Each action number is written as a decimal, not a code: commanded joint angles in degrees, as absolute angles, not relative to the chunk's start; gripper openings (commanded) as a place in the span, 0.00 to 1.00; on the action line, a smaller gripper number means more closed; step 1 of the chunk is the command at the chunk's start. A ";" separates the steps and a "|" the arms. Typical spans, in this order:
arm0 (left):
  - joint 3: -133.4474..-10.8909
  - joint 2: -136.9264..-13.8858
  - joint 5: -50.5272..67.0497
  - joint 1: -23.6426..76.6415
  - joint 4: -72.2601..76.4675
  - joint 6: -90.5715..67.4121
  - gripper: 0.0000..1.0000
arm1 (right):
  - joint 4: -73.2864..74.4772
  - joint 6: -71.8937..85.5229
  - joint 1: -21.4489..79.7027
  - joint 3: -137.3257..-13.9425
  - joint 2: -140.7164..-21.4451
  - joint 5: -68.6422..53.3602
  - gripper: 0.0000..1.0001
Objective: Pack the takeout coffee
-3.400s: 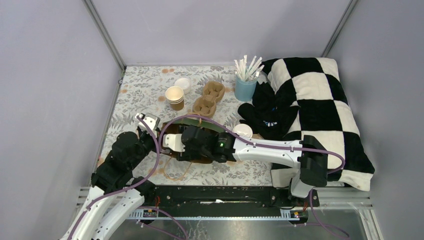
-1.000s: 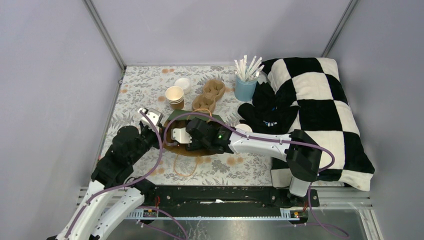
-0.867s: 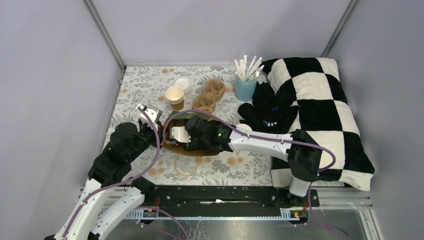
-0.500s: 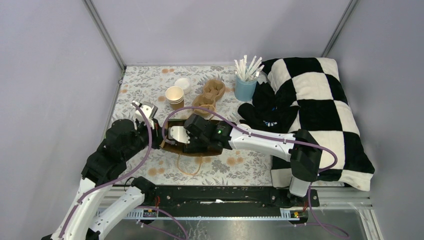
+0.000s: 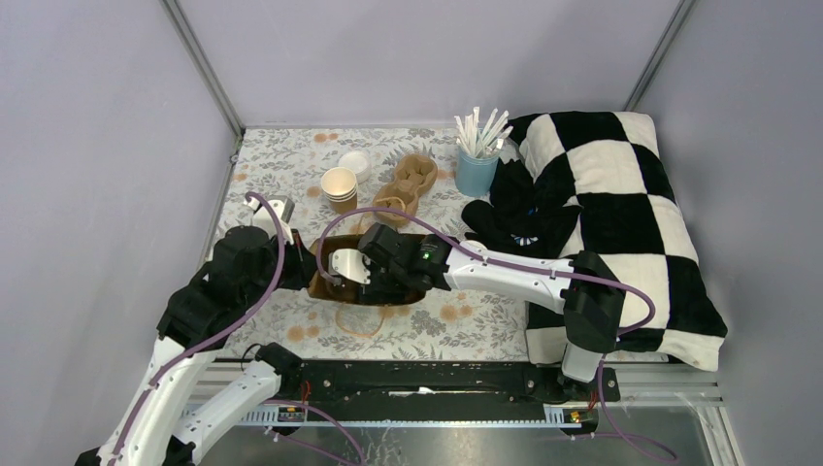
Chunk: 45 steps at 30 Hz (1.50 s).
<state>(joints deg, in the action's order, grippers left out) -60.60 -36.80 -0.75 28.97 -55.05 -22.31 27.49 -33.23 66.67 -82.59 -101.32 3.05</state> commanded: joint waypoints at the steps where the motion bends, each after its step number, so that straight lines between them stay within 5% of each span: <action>1: -64.22 -37.58 -7.89 29.09 -57.77 -26.41 0.00 | 32.51 -31.04 65.85 -81.00 -100.78 -2.69 0.48; 13: -64.75 -39.42 -12.18 29.09 -60.34 -28.74 0.00 | 45.67 -33.88 62.48 -85.39 -104.63 -12.83 0.48; 32: -64.82 -40.53 -15.47 29.09 -60.38 -27.54 0.00 | 49.13 -28.65 62.12 -76.03 -107.54 -7.28 0.41; 45: -64.71 -42.66 -3.79 29.09 -53.98 -20.92 0.00 | 42.74 -26.71 59.94 -69.75 -110.91 -6.94 0.37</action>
<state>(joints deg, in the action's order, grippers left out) -62.24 -41.95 -8.05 29.19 -60.42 -24.58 25.08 -30.02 61.78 -77.32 -102.61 -11.16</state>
